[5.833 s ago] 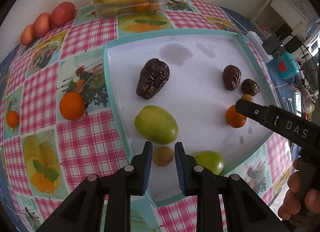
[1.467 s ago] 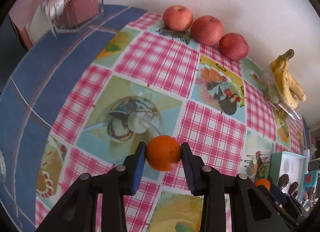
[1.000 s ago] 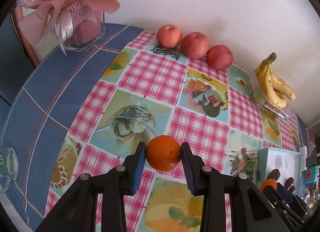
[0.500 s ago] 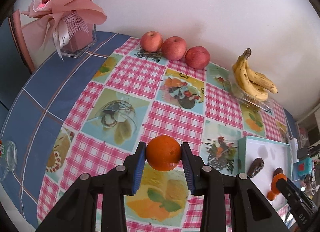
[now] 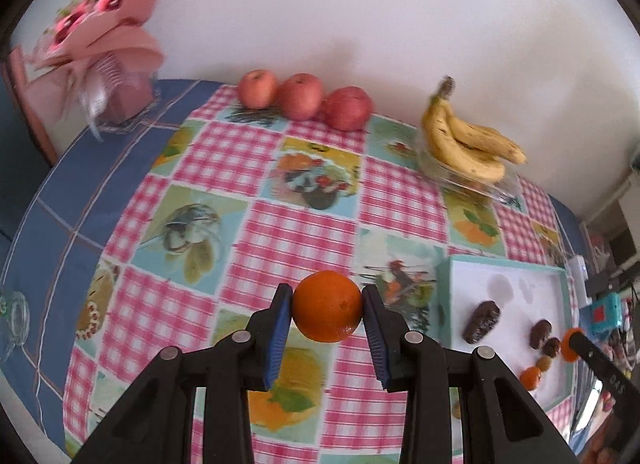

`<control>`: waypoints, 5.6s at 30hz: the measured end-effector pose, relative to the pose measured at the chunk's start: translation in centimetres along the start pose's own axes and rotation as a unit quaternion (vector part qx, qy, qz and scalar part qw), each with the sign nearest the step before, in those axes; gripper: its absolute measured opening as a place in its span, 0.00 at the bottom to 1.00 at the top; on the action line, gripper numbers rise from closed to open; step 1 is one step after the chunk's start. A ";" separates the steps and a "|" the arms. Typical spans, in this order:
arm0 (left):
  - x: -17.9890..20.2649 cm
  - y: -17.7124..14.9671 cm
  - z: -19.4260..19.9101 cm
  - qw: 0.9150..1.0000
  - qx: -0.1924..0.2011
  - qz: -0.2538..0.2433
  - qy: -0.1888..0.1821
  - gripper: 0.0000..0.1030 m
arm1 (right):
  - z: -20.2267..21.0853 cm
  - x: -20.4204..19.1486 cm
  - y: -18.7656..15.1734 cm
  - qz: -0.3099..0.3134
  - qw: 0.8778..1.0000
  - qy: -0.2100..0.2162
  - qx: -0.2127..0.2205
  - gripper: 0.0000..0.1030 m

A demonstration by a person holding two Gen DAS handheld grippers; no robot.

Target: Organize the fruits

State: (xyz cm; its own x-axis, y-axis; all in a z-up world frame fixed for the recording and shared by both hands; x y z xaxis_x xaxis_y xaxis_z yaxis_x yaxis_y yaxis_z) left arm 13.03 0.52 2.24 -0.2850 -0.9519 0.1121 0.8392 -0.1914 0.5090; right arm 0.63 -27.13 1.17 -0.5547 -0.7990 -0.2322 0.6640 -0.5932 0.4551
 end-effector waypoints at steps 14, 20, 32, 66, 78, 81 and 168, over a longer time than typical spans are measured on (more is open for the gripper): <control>9.9 -1.1 -1.7 0.994 -0.020 -0.052 -0.092 0.37 | -0.5 8.0 2.3 -0.083 0.996 -0.017 0.011 0.38; 14.2 -1.9 -2.9 0.989 -0.034 -0.102 -0.102 0.37 | -1.4 9.6 3.1 -0.099 0.994 -0.020 0.037 0.38; 19.2 -3.5 -6.6 0.980 -0.065 -0.145 -0.124 0.37 | -5.3 11.5 3.7 -0.101 0.993 -0.035 0.042 0.38; 22.7 -4.7 -11.0 0.969 -0.085 -0.196 -0.120 0.38 | -8.8 11.1 4.2 -0.059 0.997 -0.053 0.018 0.39; 23.1 -4.2 -9.5 0.969 -0.071 -0.204 -0.117 0.50 | -8.0 10.5 4.4 -0.044 0.997 -0.057 0.025 0.48; 22.8 -3.8 -8.8 0.971 -0.068 -0.202 -0.105 0.62 | -7.2 10.3 4.6 -0.040 0.997 -0.059 0.034 0.56; 4.5 -10.1 6.5 0.988 0.007 -0.066 0.138 1.00 | 5.5 1.5 -8.2 0.069 0.997 0.024 0.026 0.85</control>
State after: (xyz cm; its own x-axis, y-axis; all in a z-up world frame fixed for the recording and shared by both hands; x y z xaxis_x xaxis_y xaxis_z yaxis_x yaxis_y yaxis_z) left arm 0.27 -0.28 3.14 -0.2525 -0.9485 -0.1912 0.7960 -0.3159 0.5164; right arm -8.41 -22.96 1.87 -0.4351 -0.8767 -0.2049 0.7048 -0.4733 0.5284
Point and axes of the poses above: each gripper's, at about its wrist camera, not at the fingertips, and z roughly against the way its jaws point, x to its right, y to its top, the point moved 1 cm from there along -z, roughly the way its jaws point, and after that the axes turned 7 degrees about -z, right-handed, at the moved point
